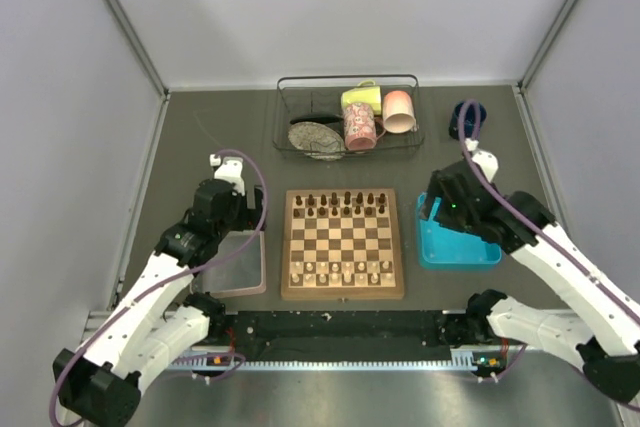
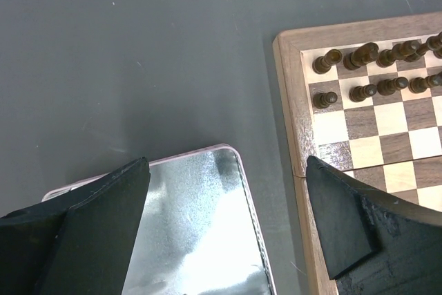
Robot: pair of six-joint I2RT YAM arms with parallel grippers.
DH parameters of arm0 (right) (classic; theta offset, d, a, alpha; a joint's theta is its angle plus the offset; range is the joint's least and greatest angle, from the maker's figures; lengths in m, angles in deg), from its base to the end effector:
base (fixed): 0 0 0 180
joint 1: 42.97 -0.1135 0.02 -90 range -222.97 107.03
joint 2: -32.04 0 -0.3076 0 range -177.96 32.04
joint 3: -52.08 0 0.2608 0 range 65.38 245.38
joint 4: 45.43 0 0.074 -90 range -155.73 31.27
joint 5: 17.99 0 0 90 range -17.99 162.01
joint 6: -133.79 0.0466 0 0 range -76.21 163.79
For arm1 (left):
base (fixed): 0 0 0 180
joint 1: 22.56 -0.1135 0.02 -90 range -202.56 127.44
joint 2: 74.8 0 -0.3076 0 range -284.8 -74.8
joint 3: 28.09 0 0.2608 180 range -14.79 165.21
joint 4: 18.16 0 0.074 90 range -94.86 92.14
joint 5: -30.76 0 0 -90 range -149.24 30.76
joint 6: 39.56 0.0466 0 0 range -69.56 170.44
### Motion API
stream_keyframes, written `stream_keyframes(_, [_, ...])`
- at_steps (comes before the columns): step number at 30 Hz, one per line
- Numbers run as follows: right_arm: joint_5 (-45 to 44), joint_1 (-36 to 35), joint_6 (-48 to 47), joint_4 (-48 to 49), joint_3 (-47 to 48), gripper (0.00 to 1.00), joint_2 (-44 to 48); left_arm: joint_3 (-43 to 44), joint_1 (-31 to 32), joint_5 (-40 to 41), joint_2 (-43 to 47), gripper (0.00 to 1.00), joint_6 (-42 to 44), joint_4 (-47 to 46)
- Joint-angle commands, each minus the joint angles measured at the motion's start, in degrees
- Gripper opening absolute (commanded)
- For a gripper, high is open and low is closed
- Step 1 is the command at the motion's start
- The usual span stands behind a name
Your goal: Set up the chess pieces on the board
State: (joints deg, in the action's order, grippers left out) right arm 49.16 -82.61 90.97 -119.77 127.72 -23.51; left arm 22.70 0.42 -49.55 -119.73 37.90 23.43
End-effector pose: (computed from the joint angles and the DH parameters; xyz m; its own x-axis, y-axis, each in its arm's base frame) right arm 0.1342 0.0877 0.3618 -0.7279 0.2748 -0.6283 0.1776 0.9605 0.2143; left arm 0.1495 -0.0549 0.2873 -0.5810 0.0139 -0.8138 0.1361 0.9874 -0.0803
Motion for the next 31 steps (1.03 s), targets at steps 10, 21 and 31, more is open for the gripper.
stream_keyframes(10, [-2.5, 4.9, 2.6, 4.3, -12.5, 0.77, 22.4, 1.4, 0.1, -0.6, 8.4, 0.99, -0.8, -0.3])
stream_keyframes(21, [-5.7, 4.9, 1.2, 4.9, -17.3, 0.78, 33.0, 0.2, 0.2, -1.3, 15.5, 0.99, 0.0, -2.3])
stream_keyframes(31, [-6.2, 4.8, 1.3, 4.8, -18.0, 0.78, 33.4, 0.4, 0.1, -4.4, 13.7, 0.99, 0.2, -2.9])
